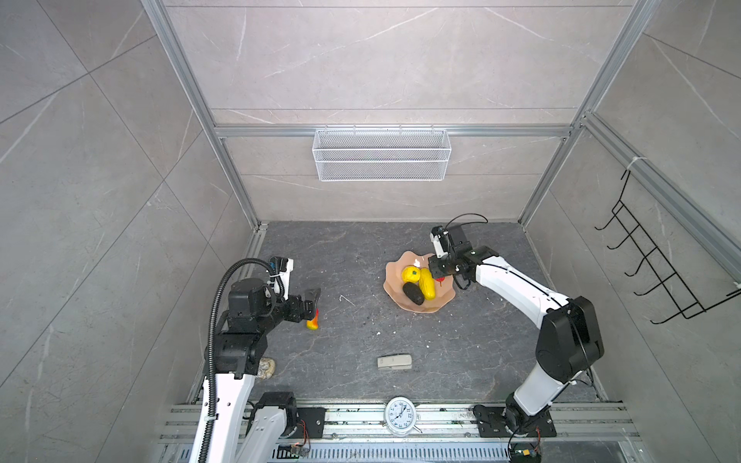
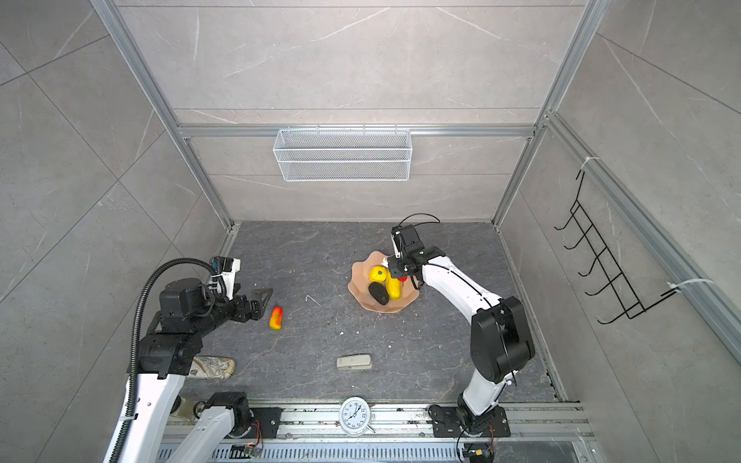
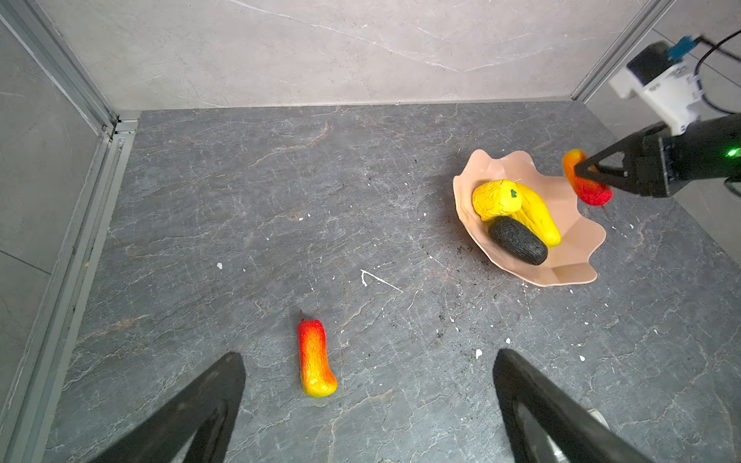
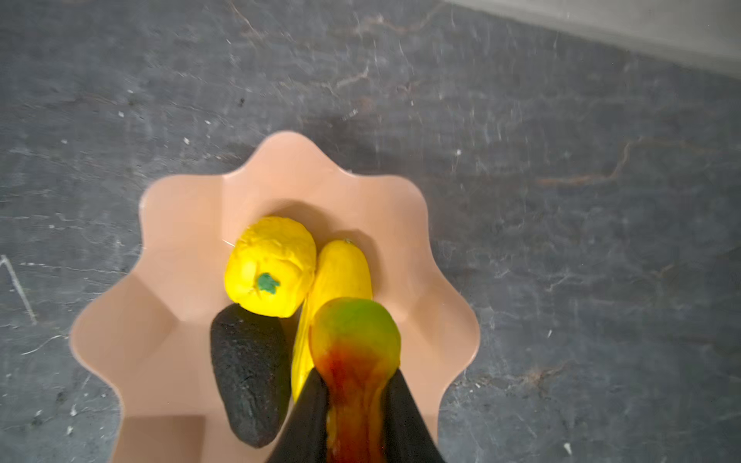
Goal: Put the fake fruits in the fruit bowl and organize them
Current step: 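Place the red-yellow pepper at the bowl's far side, release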
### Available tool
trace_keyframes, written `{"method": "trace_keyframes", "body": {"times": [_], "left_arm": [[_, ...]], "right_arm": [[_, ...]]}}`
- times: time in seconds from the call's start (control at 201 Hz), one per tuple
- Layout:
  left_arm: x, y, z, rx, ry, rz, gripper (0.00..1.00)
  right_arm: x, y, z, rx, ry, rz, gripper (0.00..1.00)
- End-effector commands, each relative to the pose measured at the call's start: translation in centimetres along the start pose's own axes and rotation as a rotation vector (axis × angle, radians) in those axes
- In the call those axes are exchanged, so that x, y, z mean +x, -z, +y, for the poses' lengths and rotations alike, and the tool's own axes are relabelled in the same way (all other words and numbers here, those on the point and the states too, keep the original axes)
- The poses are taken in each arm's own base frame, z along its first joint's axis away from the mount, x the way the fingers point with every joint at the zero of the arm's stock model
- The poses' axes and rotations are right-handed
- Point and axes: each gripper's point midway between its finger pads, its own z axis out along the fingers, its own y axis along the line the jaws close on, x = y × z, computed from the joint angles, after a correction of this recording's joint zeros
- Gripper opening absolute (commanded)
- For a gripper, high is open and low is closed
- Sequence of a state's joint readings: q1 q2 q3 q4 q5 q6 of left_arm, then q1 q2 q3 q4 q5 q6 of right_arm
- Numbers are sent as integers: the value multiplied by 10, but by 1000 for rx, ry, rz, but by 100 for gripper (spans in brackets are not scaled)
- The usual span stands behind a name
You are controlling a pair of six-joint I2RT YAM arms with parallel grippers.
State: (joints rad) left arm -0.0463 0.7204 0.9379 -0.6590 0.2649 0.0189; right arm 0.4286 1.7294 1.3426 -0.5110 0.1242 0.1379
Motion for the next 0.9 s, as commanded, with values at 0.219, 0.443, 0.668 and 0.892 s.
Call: {"method": "trace_keyframes", "body": {"times": [0.219,0.443,0.668,0.892], "left_arm": [[-7,4,-5,20,-35,-27,100],[-7,3,-4,17,-36,-25,100],[-6,2,-4,19,-34,-20,100],[-5,1,-3,14,-32,-14,100]], "right_arm": [[17,-37,-15,64,-100,36,24],[20,-44,-22,87,-80,54,40],[5,-22,-30,126,-16,21,63],[-19,37,44,15,255,-110,97]]}}
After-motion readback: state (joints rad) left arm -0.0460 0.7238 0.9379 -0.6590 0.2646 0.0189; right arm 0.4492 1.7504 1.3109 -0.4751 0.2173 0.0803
